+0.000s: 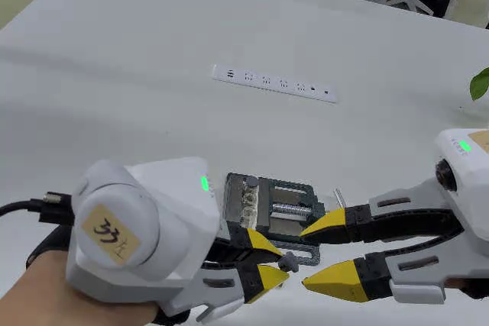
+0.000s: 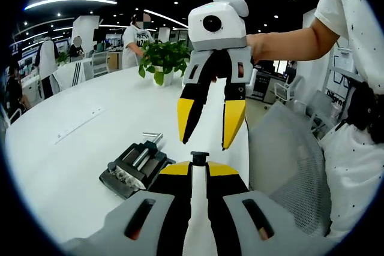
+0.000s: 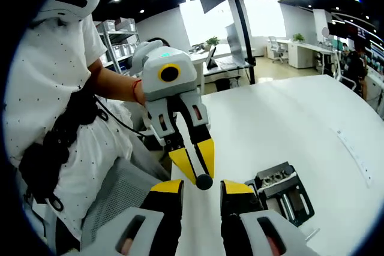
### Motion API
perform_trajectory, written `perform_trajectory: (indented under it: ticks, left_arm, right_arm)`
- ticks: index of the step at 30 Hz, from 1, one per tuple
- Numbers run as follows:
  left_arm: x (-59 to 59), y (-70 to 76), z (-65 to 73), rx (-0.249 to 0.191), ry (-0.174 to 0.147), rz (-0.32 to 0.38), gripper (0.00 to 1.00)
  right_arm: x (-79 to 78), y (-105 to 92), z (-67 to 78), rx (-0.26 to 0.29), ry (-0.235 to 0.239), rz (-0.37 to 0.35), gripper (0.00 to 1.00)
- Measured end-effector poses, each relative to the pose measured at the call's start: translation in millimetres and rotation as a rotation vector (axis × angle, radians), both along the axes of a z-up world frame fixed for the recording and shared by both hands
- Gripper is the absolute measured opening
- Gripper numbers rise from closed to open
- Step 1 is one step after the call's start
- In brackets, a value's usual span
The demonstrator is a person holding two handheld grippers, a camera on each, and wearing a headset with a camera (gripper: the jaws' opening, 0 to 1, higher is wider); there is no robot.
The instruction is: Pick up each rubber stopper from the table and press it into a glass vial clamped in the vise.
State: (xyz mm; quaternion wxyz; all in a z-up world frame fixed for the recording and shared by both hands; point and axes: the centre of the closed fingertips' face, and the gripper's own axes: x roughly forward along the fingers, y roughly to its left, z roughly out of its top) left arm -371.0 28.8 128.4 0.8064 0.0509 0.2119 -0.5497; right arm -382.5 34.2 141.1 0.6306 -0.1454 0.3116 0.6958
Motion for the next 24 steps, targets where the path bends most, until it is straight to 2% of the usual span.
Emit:
perform_trajectory:
  ticks: [10, 24]
  left_arm:
    - [-6.0, -1.2, 8.0, -0.011, -0.012, -0.015, 0.05]
    - [-9.4, -1.0, 11.2, -0.019, -0.016, -0.031, 0.05]
  right_arm:
    - [-4.0, 2.4, 1.7, -0.007, 0.008, 0.034, 0.11]
    - [-7.3, 3.0, 2.0, -0.009, 0.016, 0.052, 0.07]
